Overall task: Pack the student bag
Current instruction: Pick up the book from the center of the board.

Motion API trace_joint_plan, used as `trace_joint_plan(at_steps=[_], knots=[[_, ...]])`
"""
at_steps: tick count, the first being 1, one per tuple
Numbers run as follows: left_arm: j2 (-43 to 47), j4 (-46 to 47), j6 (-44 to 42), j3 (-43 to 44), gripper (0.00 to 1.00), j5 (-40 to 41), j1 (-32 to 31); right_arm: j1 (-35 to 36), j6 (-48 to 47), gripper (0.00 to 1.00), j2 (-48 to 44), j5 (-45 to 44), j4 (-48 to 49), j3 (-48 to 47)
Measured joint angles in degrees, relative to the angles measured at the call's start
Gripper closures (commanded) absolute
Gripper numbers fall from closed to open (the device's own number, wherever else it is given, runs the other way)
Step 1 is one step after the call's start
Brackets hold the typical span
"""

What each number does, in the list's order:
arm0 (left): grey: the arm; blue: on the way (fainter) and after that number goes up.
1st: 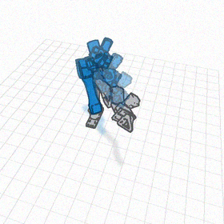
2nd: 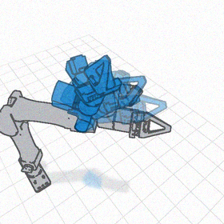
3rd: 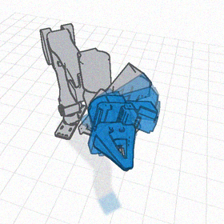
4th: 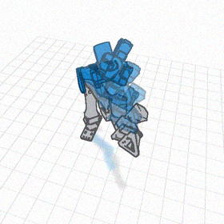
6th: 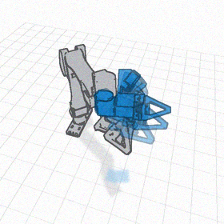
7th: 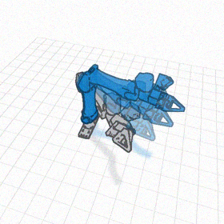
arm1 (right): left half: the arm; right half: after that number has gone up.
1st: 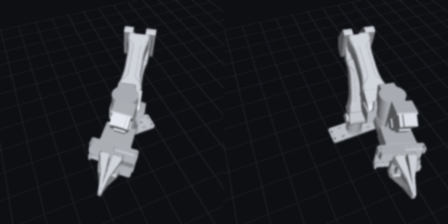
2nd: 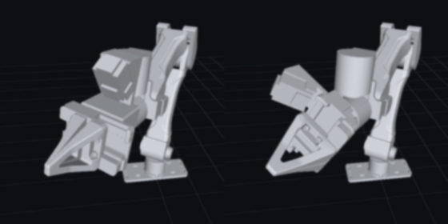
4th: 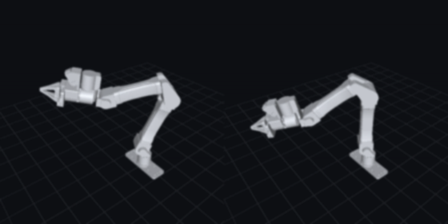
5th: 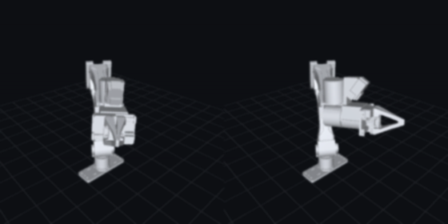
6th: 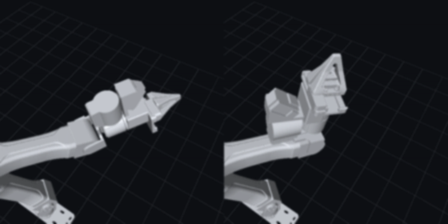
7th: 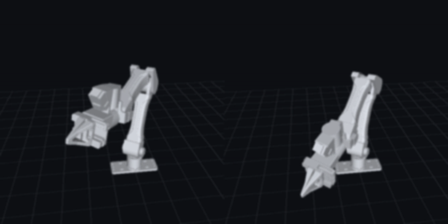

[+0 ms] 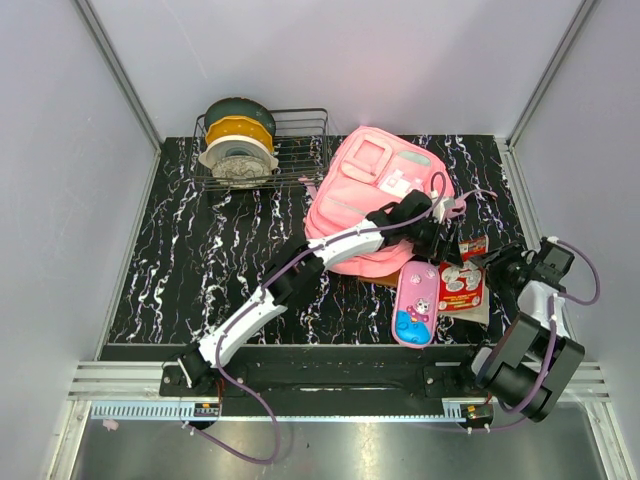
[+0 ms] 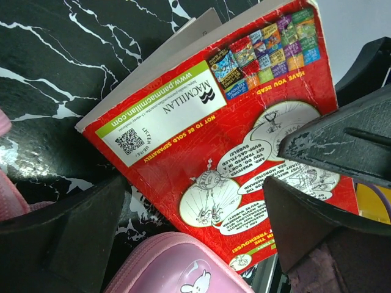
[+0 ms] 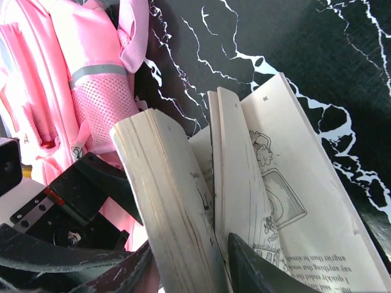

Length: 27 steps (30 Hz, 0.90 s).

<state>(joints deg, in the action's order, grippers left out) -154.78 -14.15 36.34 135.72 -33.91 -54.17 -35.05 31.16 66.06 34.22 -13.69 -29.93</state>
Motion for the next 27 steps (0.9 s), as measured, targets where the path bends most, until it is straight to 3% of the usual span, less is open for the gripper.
trace_joint_plan(at_steps=[3, 4, 9, 14, 20, 27], knots=[[-0.04, 0.35, 0.26, -0.04, 0.01, -0.17, -0.11, 0.09, 0.00, 0.59, 1.03, 1.09, -0.09, 0.00], [-0.04, 0.52, 0.35, -0.15, 0.01, -0.22, -0.11, 0.09, -0.04, 0.71, 1.42, 1.11, -0.26, 0.00], [-0.04, 1.66, 0.72, -0.87, 0.01, -0.50, -0.13, 0.13, -0.90, 0.99, 1.75, 0.15, -1.49, -0.31], [1.38, 3.82, 0.72, -3.85, 0.01, -0.26, -0.31, 0.50, -1.40, 1.00, -0.63, -2.49, -5.25, -1.73], [11.30, 5.22, -0.83, -15.50, 0.01, 3.45, -0.90, 0.66, -1.03, 1.00, -6.49, -7.91, -11.89, -6.56], [22.18, 9.84, -1.36, -18.84, 0.01, 4.59, 1.38, 0.66, 2.38, 1.00, -6.69, -9.27, -11.69, -10.16]])
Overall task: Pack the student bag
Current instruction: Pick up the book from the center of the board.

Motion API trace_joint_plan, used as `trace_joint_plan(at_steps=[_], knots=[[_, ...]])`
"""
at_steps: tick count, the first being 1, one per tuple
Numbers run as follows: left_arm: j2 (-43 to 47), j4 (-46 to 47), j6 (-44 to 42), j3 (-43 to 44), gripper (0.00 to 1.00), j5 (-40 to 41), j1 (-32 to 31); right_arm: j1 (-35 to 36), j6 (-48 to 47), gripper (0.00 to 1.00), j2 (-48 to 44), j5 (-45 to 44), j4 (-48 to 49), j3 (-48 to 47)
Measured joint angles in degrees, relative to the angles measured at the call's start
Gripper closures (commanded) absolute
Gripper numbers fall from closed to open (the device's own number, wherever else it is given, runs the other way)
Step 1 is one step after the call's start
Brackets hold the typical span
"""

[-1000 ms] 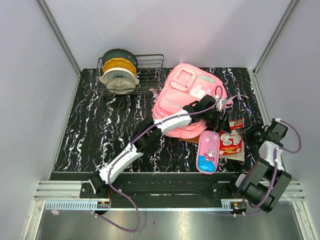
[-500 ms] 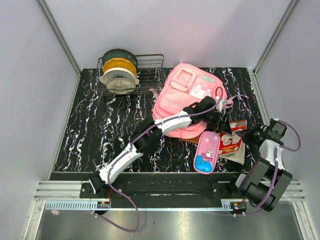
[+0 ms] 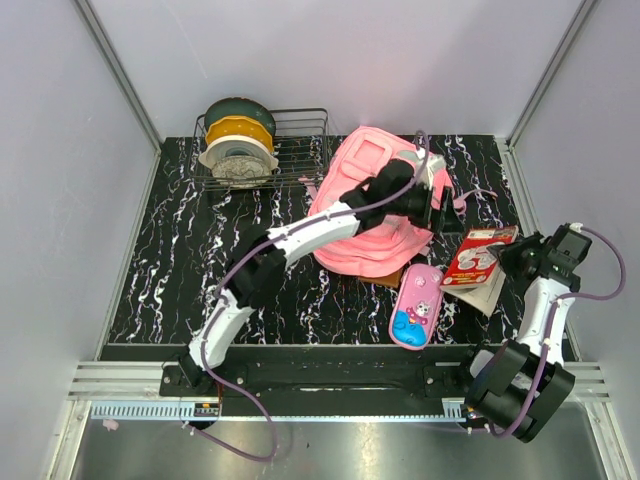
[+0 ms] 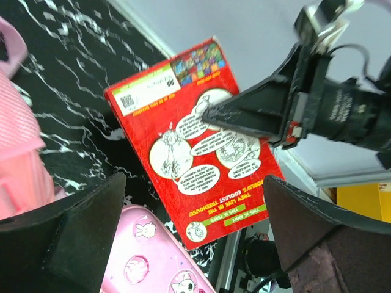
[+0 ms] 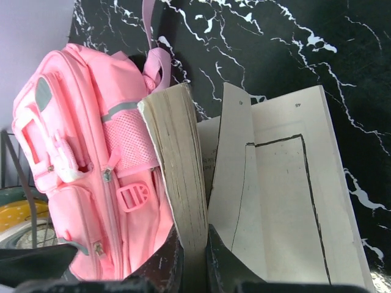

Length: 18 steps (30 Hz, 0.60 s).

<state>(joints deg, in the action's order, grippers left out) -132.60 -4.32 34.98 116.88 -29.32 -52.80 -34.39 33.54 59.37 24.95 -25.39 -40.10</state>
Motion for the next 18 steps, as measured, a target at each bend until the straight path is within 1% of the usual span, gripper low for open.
trace_joint_plan(at_steps=[3, 6, 11, 14, 18], knots=[[3.17, 1.01, 0.02, -0.94, 0.01, -0.02, 1.70, 0.00, 1.70, 1.00, 0.02, 1.73, 0.42, -0.63], [5.60, 1.51, 0.26, -2.69, 0.01, 0.02, 3.50, 0.00, 4.61, 1.00, 0.09, 6.82, 3.10, -1.09], [12.50, 4.50, 2.82, -13.88, 0.01, -1.16, 7.43, 0.00, 9.33, 1.00, -0.70, 15.61, 8.22, -1.31], [15.32, 5.22, 3.67, -17.16, 0.01, -2.43, 9.97, 0.00, 11.45, 1.00, -1.84, 20.68, 10.71, -2.08], [20.22, 7.17, 4.81, -21.24, 0.01, -3.26, 12.20, 1.11, 16.85, 1.00, -2.27, 27.78, 19.32, -2.34]])
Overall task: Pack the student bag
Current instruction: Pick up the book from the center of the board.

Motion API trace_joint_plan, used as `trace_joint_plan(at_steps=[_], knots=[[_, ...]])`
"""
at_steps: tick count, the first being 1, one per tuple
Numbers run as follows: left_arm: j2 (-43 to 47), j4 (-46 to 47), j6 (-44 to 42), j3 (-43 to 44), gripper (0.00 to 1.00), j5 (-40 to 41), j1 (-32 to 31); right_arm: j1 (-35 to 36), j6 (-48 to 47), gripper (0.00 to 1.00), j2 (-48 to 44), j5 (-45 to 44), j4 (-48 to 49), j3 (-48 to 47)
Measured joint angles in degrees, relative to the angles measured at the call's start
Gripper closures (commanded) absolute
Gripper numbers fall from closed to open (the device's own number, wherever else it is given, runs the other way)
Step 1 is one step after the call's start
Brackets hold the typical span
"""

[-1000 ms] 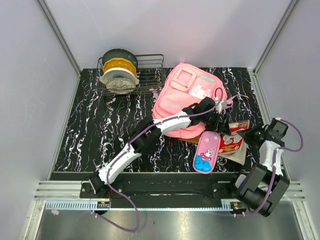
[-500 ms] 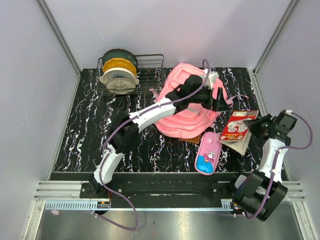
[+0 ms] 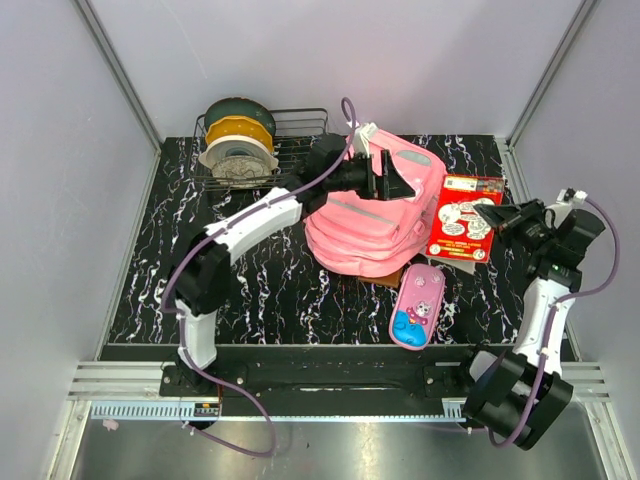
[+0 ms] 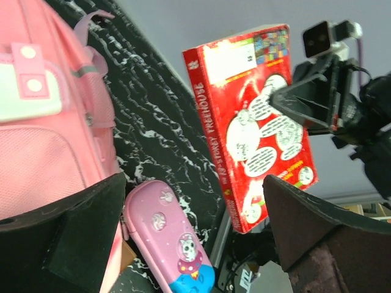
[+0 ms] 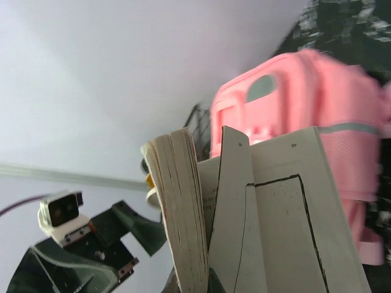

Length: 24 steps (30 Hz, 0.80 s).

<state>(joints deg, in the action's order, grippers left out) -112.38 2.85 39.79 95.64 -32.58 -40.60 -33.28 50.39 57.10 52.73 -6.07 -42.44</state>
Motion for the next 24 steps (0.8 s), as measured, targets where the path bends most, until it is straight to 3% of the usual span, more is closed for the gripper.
trace_joint_plan(at_steps=[4, 10, 17, 24], knots=[[4.66, 1.66, 0.26, -1.29, 0.01, -1.46, 0.13, 4.11, 3.61, 1.00, -0.02, 4.28, 7.98, -0.09], [9.14, 9.84, 2.51, -4.57, 0.01, -4.81, 0.11, 13.53, 4.24, 1.00, 0.31, 5.62, 11.89, -1.25], [11.54, 13.51, 4.22, -12.81, 0.01, -4.50, 1.51, 15.08, 8.94, 1.00, -0.28, 6.49, 20.02, -0.68], [11.54, 14.40, 4.52, -13.40, 0.01, -4.35, 2.14, 17.68, 11.28, 1.00, -0.72, 6.93, 23.89, 0.09]])
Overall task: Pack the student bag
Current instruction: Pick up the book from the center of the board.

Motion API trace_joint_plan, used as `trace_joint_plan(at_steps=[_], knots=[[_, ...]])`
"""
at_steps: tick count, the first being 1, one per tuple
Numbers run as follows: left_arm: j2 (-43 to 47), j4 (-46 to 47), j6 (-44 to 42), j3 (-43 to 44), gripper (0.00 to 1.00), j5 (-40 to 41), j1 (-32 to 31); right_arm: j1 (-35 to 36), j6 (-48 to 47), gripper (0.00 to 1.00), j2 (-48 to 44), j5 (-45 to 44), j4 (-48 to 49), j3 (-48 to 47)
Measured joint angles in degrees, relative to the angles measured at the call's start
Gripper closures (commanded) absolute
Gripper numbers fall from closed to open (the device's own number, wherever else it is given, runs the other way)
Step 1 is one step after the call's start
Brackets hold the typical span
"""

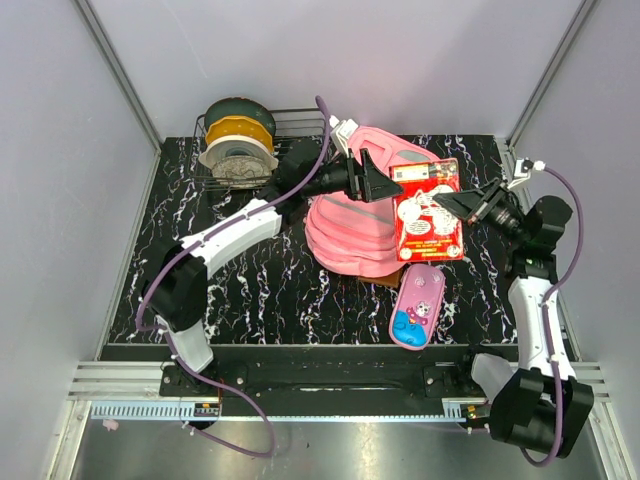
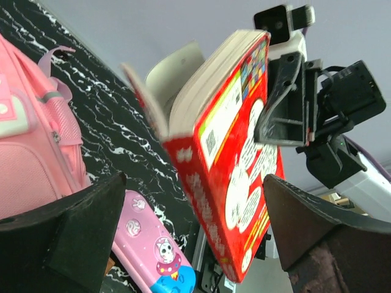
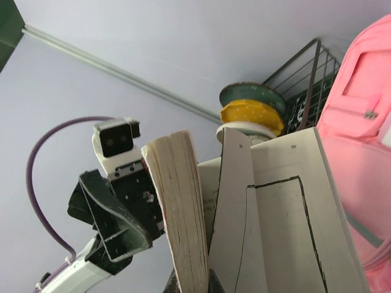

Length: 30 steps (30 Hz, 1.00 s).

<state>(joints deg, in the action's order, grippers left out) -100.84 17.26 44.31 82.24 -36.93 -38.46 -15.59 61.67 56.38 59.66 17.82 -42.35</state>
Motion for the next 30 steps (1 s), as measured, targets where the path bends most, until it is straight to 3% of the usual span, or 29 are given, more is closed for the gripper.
trace_joint_plan(at_steps=[5, 7, 20, 21, 24, 26, 27, 28, 29, 30], knots=[[0.00, 3.08, 0.85, 0.00, 0.01, -0.35, -0.11, 5.51, 0.33, 1.00, 0.00, -0.50, 0.76, 1.07], [-0.02, 3.98, 1.18, 0.02, 0.06, -0.98, -0.11, 6.93, 0.63, 1.00, 0.09, -0.52, 1.53, 1.70], [-3.23, 9.42, 4.68, 1.64, 0.46, -6.29, 1.42, 9.97, 1.60, 1.00, 6.69, -0.24, 8.79, 1.81], [-3.72, 9.57, 5.01, 1.77, 0.54, -6.45, 1.55, 9.99, 1.57, 1.00, 7.37, 0.00, 9.05, 1.57], [-4.90, 9.62, 5.68, 2.05, 0.64, -7.02, 1.88, 10.23, 1.36, 1.00, 9.14, 1.16, 9.44, 0.74], [-5.60, 9.64, 5.97, 2.34, 0.91, -7.37, 2.10, 10.38, 1.09, 1.00, 10.01, 1.68, 9.57, 0.09], [-5.86, 9.68, 6.45, 2.54, 1.00, -7.67, 2.19, 10.40, 0.85, 0.93, 10.16, 1.79, 9.49, -0.11], [-6.01, 9.86, 6.67, 2.84, 1.00, -7.87, 2.21, 10.45, 0.20, 0.86, 10.27, 1.38, 9.11, -0.17], [-6.05, 9.97, 6.84, 3.02, 1.00, -7.91, 2.21, 10.45, -0.07, 0.70, 10.34, 1.27, 9.03, -0.20], [-6.05, 9.92, 6.51, 3.15, 1.00, -7.89, 2.21, 10.45, -0.63, 0.46, 10.34, 1.07, 8.70, -0.42]])
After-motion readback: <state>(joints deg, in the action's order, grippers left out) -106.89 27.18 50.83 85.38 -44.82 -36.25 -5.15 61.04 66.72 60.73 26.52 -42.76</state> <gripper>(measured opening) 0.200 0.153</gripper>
